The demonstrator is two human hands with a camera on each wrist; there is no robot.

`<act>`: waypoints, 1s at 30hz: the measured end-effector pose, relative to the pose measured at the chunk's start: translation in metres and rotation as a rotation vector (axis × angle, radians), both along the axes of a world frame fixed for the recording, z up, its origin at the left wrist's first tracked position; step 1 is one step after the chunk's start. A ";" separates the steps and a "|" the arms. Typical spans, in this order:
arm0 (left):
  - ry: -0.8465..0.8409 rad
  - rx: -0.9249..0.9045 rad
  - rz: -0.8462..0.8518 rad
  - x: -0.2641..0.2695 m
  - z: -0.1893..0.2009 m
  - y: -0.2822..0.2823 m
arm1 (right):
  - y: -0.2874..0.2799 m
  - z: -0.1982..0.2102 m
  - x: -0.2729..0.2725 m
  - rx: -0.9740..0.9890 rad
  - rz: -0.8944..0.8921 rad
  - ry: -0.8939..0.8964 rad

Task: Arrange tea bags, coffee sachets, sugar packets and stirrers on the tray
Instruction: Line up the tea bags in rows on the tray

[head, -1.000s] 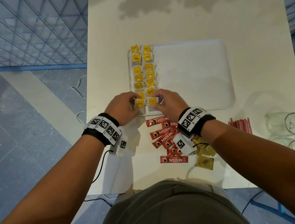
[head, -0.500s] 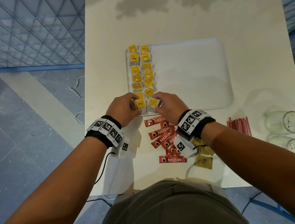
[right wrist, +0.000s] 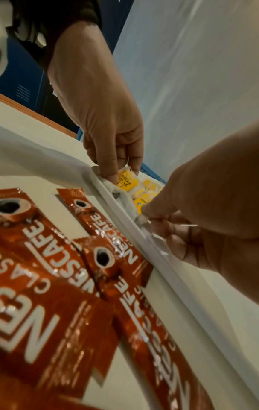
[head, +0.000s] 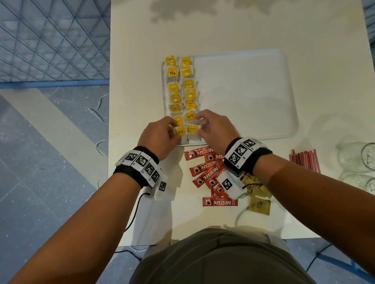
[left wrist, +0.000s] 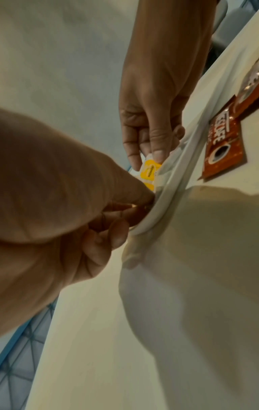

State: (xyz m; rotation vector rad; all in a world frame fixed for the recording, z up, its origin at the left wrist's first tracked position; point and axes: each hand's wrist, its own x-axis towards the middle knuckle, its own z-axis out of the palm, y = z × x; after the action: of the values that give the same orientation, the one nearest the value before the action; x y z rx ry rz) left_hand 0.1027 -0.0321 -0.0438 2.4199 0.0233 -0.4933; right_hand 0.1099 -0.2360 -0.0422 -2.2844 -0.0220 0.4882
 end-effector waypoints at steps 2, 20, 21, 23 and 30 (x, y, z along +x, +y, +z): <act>-0.003 0.017 -0.009 -0.001 0.000 -0.001 | 0.003 0.000 0.001 0.006 0.006 -0.009; -0.077 0.049 0.018 0.003 0.000 -0.006 | -0.007 0.006 0.005 -0.170 0.143 -0.009; -0.081 0.043 0.028 0.004 0.000 -0.006 | -0.007 0.006 0.004 -0.174 0.146 -0.010; -0.085 0.025 0.054 0.004 -0.001 -0.006 | -0.006 0.008 0.003 -0.180 0.155 -0.013; -0.073 0.004 0.087 0.005 -0.002 -0.003 | -0.002 0.010 0.004 -0.158 0.128 -0.029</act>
State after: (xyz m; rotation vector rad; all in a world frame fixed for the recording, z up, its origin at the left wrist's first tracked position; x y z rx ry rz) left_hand 0.1080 -0.0348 -0.0458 2.4272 0.0977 -0.3661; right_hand 0.1143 -0.2384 -0.0318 -2.4559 -0.1499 0.5400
